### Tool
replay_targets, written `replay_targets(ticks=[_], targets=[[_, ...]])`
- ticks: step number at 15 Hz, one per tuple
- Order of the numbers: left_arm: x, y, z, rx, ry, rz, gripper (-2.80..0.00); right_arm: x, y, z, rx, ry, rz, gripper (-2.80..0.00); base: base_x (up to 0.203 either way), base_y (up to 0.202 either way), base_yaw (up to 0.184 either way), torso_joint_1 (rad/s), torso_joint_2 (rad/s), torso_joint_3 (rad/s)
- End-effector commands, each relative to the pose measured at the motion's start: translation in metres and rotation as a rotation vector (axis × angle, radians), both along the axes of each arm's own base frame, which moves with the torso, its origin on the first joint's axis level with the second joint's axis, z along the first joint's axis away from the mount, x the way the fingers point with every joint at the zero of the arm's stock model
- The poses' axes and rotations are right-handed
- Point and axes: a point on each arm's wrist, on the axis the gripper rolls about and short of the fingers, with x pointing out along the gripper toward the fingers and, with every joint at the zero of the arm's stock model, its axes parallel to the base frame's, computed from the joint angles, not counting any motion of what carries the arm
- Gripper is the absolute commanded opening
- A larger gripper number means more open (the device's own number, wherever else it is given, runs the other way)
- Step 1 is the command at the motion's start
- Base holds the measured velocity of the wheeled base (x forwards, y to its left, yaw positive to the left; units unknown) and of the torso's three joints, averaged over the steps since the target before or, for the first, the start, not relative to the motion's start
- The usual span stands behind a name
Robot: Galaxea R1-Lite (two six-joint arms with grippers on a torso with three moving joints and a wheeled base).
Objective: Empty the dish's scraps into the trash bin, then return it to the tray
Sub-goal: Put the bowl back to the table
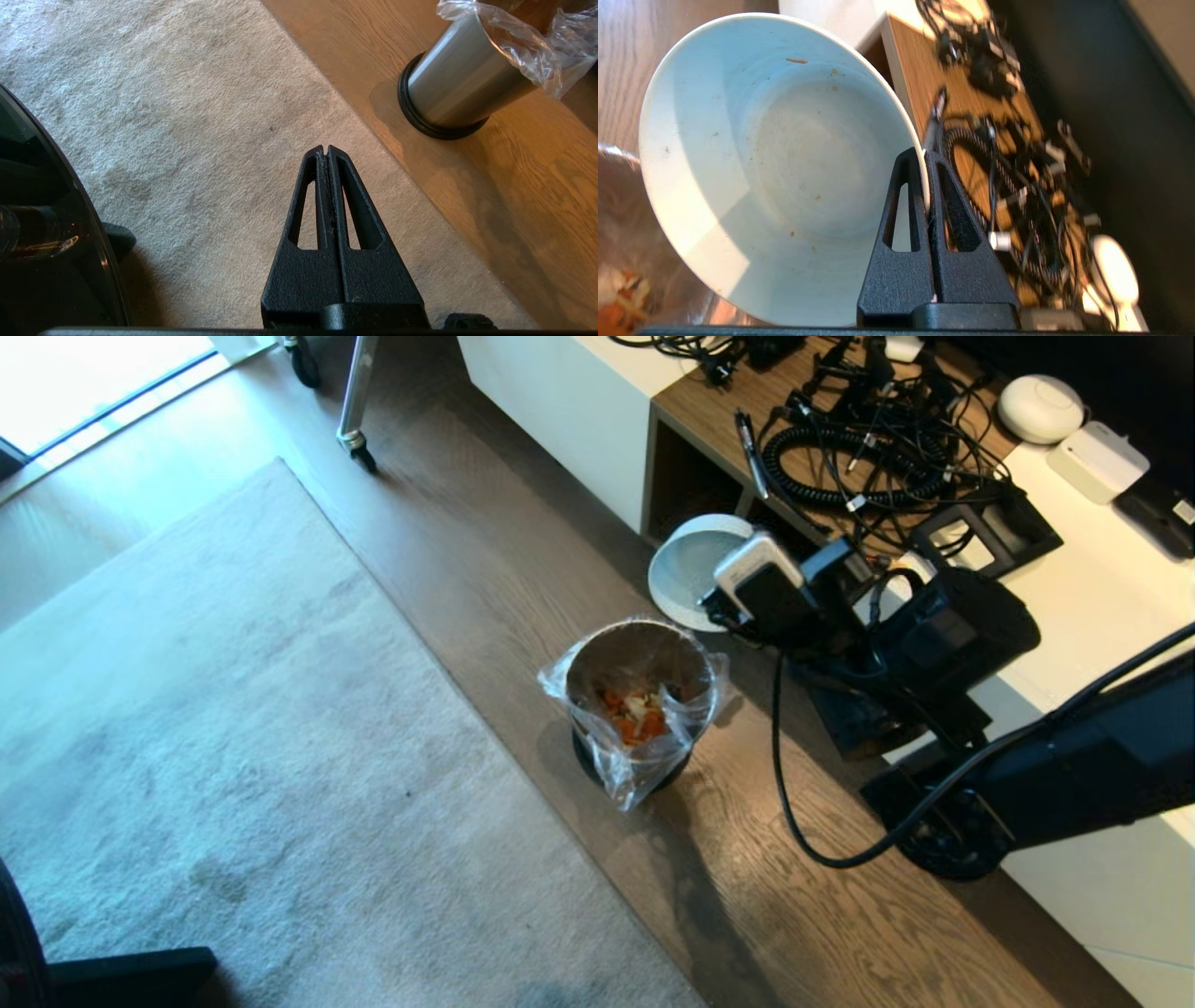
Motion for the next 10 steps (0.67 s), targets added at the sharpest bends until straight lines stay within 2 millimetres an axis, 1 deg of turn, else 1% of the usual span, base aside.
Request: replay_targets(ticks=[1, 3, 4, 5, 8, 10], targets=[[0.0, 0.0, 0.0, -0.001, -0.001, 0.0, -2.8, -0.01, -0.014, 0.01, 0.042, -0.029, -0.028, -2.8, 0.0, 0.0, 0.0, 0.0, 0.0, 0.0], [0.0, 0.0, 0.0, -0.001, -0.001, 0.0, -2.8, -0.012, -0.029, 0.019, 0.054, -0.038, -0.058, -2.8, 0.0, 0.0, 0.0, 0.0, 0.0, 0.0], [0.0, 0.0, 0.0, -0.001, -0.001, 0.0, -2.8, -0.015, -0.036, 0.021, 0.056, -0.029, -0.066, -2.8, 0.0, 0.0, 0.0, 0.0, 0.0, 0.0], [0.0, 0.0, 0.0, -0.001, -0.001, 0.0, -2.8, -0.018, -0.042, 0.017, 0.055, -0.005, -0.071, -2.8, 0.0, 0.0, 0.0, 0.0, 0.0, 0.0], [0.0, 0.0, 0.0, -0.001, -0.001, 0.0, -2.8, -0.032, -0.07, 0.009, 0.064, 0.073, -0.102, -2.8, 0.0, 0.0, 0.0, 0.0, 0.0, 0.0], [0.0, 0.0, 0.0, -0.001, -0.001, 0.0, -2.8, -0.045, -0.079, 0.002, 0.095, 0.158, -0.078, -2.8, 0.0, 0.0, 0.0, 0.0, 0.0, 0.0]])
